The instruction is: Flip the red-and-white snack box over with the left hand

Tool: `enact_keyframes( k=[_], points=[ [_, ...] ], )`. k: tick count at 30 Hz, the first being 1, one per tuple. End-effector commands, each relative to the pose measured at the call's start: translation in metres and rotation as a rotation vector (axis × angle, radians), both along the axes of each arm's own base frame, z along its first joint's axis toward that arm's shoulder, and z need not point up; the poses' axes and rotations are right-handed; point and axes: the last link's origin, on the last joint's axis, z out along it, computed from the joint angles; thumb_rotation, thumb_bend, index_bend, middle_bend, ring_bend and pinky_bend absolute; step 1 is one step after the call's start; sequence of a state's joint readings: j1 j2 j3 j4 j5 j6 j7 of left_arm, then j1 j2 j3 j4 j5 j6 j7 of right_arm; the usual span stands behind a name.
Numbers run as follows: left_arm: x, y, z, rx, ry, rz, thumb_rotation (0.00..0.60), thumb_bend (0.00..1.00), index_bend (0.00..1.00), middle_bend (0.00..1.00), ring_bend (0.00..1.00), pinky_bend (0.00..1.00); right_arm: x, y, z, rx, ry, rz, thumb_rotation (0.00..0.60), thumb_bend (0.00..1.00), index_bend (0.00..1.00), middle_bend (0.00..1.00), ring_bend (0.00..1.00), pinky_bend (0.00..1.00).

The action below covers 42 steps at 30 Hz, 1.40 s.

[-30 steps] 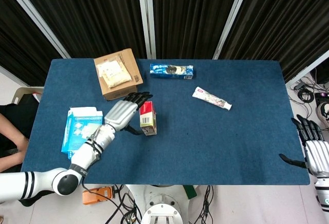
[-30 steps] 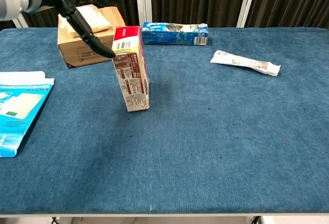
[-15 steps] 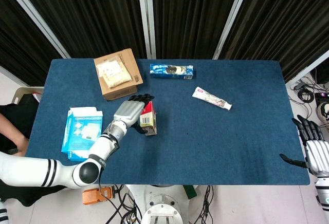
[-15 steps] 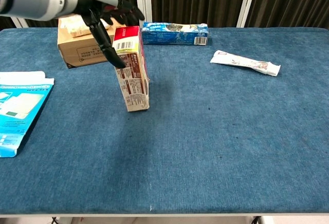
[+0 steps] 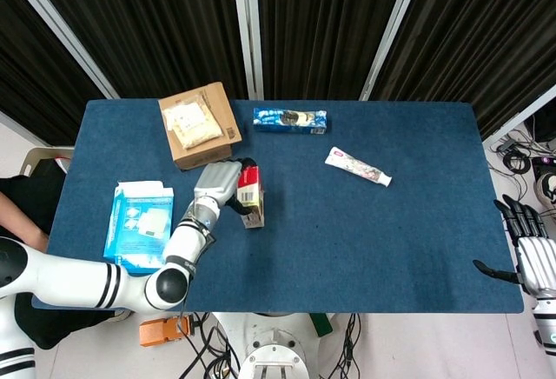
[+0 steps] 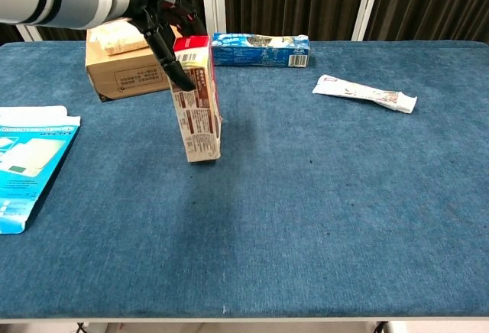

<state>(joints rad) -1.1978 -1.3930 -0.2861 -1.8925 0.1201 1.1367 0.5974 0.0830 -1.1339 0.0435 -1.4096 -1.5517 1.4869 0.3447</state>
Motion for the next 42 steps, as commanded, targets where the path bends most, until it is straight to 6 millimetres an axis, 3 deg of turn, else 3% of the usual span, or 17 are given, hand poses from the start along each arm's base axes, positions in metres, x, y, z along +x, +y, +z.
enact_keyframes(
  k=[1, 6, 10, 15, 18, 26, 31, 38, 42],
  points=[
    [-0.003, -0.001, 0.004, 0.027, -0.011, -0.016, 0.6, 0.1, 0.33, 0.36, 0.34, 0.28, 0.0, 0.0, 0.0, -0.001, -0.001, -0.001, 0.6, 0.15, 0.0, 0.0, 0.0, 0.0],
    [-0.013, 0.0, 0.017, 0.051, -0.131, -0.029, 0.6, 0.1, 0.33, 0.36, 0.33, 0.17, -0.001, 0.001, 0.0, -0.003, -0.006, -0.002, 0.6, 0.15, 0.0, 0.0, 0.0, 0.0],
    [-0.023, 0.0, 0.019, 0.041, -0.323, 0.005, 0.6, 0.1, 0.33, 0.36, 0.32, 0.13, 0.0, 0.001, 0.0, -0.002, -0.005, -0.002, 0.6, 0.15, 0.0, 0.0, 0.0, 0.0],
    [-0.035, 0.0, -0.001, -0.007, -0.646, 0.078, 0.6, 0.1, 0.33, 0.36, 0.29, 0.01, 0.003, 0.0, -0.001, -0.003, -0.003, 0.008, 0.6, 0.15, 0.0, 0.0, 0.0, 0.0],
    [-0.044, 0.0, -0.02, -0.008, -0.726, 0.061, 0.6, 0.1, 0.33, 0.36, 0.28, 0.0, 0.005, 0.0, -0.001, -0.001, 0.001, 0.009, 0.6, 0.15, 0.0, 0.0, 0.0, 0.0],
    [-0.06, -0.008, -0.066, 0.038, -0.744, -0.055, 0.6, 0.1, 0.33, 0.36, 0.28, 0.0, 0.007, 0.002, 0.001, -0.007, 0.008, 0.004, 0.6, 0.15, 0.0, 0.0, 0.0, 0.0],
    [-0.066, -0.01, -0.085, 0.059, -0.705, -0.087, 0.6, 0.1, 0.33, 0.36, 0.27, 0.0, 0.007, 0.005, 0.003, 0.003, 0.02, -0.009, 0.6, 0.15, 0.0, 0.0, 0.0, 0.0],
    [-0.08, -0.006, -0.097, 0.082, -0.634, -0.077, 0.6, 0.08, 0.33, 0.36, 0.26, 0.0, 0.006, 0.006, 0.003, 0.02, 0.022, -0.028, 0.6, 0.15, 0.0, 0.0, 0.0, 0.0],
    [-0.091, -0.004, -0.095, 0.114, -0.555, -0.114, 0.6, 0.06, 0.32, 0.34, 0.2, 0.0, 0.006, 0.005, 0.003, 0.02, 0.018, -0.027, 0.6, 0.15, 0.0, 0.0, 0.0, 0.0]
  ],
)
